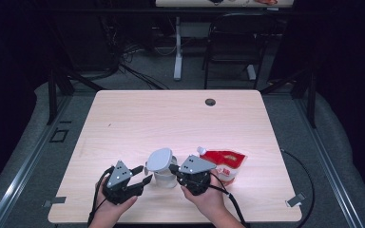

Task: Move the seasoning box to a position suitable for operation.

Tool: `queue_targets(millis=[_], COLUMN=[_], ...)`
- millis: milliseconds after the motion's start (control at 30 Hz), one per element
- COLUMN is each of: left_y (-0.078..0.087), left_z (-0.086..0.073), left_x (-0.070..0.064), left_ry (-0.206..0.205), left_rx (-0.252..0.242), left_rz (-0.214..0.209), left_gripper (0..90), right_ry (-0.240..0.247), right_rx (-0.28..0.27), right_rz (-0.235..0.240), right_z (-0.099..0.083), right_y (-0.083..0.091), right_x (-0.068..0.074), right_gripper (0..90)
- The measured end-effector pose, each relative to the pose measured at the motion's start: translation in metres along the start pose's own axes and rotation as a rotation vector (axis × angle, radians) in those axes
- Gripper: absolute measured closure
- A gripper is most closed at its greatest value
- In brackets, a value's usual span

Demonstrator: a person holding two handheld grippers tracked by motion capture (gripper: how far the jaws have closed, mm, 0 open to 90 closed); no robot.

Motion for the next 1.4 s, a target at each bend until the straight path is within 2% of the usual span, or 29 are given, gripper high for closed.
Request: queue_targets(millis=[167,467,667,933,1100,1400], left_y=[-0.004,-0.01,-0.011,-0.008,-0.006,-0.004], left_z=[0.002,0.006,0.007,0.007,0.006,0.005], left_x=[-0.003,-0.006,-0.006,-0.008,-0.006,-0.003], left_ry=[-0.027,-0.025,-0.013,-0.028,-0.022,-0.026], left_rx=[0.003,-0.002,-0.02,-0.04,-0.049,-0.049], left_rz=[0.026,0.044,0.053,0.07,0.066,0.055], left_gripper=[48.1,48.0,51.0,53.9,54.4,62.5], right_ry=[-0.001,0.006,0.01,0.013,0.013,0.006], right_rx=[0.0,-0.004,-0.006,-0.01,-0.006,0.009], right_rz=[-0.003,-0.003,-0.002,-0.008,-0.006,-0.017], right_z=[0.001,0.003,0.004,0.004,0.001,-0.005], right_y=[0.0,0.002,0.002,0.001,0.0,-0.003], right_x=[-0.001,0.001,0.002,0.003,0.003,0.001], right_gripper=[90.0,90.0,89.4,88.8,88.2,87.3])
Point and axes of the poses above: each handheld gripper's, and its own axes: y roughly backward along the jaws, z roughly out of its top, x roughly to its left, the point moved 1 cm from there along -y, roughly forward along the jaws, and after that the axes turned 4 degrees about x, right-handed, at the moved point
